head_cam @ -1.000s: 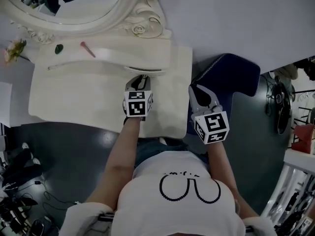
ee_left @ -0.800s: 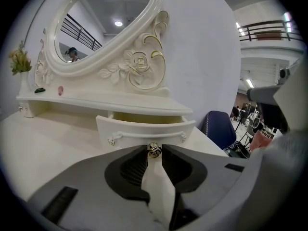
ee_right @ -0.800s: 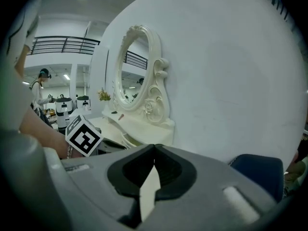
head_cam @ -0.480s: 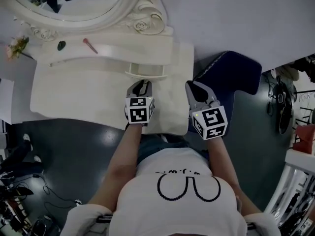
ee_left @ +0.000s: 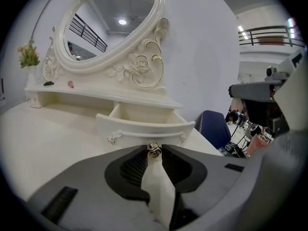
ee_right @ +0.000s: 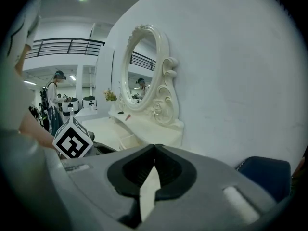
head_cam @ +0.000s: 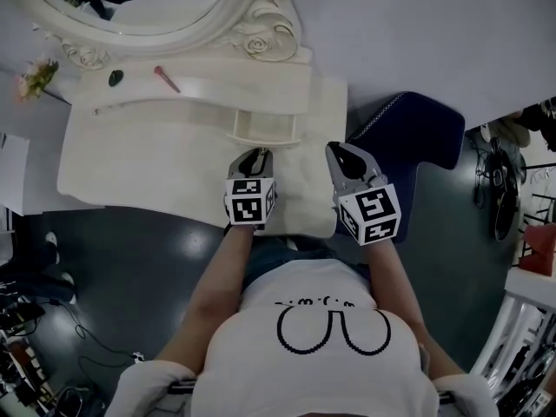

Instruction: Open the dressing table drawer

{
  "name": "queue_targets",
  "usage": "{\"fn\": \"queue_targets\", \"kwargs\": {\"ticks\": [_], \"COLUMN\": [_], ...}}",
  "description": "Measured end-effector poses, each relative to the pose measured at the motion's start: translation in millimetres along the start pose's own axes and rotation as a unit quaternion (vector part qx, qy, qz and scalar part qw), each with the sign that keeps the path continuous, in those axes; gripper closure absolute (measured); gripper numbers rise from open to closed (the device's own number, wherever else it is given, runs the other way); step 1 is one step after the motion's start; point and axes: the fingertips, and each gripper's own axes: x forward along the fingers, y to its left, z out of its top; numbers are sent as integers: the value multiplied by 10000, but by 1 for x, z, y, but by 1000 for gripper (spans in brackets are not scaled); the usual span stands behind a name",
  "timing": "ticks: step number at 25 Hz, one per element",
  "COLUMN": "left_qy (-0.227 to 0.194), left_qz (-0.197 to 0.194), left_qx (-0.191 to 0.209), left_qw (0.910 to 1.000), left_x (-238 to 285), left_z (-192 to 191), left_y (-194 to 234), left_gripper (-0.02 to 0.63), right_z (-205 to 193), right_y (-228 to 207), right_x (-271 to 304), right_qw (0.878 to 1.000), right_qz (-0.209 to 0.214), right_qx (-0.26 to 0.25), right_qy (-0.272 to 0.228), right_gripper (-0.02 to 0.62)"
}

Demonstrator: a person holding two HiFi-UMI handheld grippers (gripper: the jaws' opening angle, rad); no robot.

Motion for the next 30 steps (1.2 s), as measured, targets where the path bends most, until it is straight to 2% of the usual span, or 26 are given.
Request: {"fn": "queue_targets", "kwargs": {"ticks": [7, 16, 21, 25, 27, 29, 30], "left_qy": [3, -826, -1366, -1726, -1877, -2030, -2092], "left_qz": [-195, 39, -18, -242, -357, -436, -478], "left_qx": [-250, -117, 298, 706, 870, 955, 992], "left_qw": [9995, 9965, 9902, 9822, 9777, 9735, 9716], "left_x": [-11, -56, -76, -94, -102, -109, -111], "left_z": [6, 62, 110, 143, 157, 171, 177], "left_y": [4, 32, 50, 54, 55, 58, 59], "left_gripper": [485, 482, 482, 483, 510, 593, 607], "right_z": [6, 28, 46, 63, 72, 81, 86], "right_y": [0, -4, -4, 3, 6, 10, 13], "right_x": [-2, -8, -8, -11, -13, -15, -16], "right_qw": [10000, 9990, 9975, 9948, 9928, 9908, 9900], "right_qz": [-58, -307, -525, -775, -915, -1027, -1070], "right_qx": [-15, -15, 10, -8, -20, -74, -113], "right_qy": [-71, -310, -462, -664, -779, -875, -914], "right_gripper": [598, 598, 598, 598, 598, 598, 598]}}
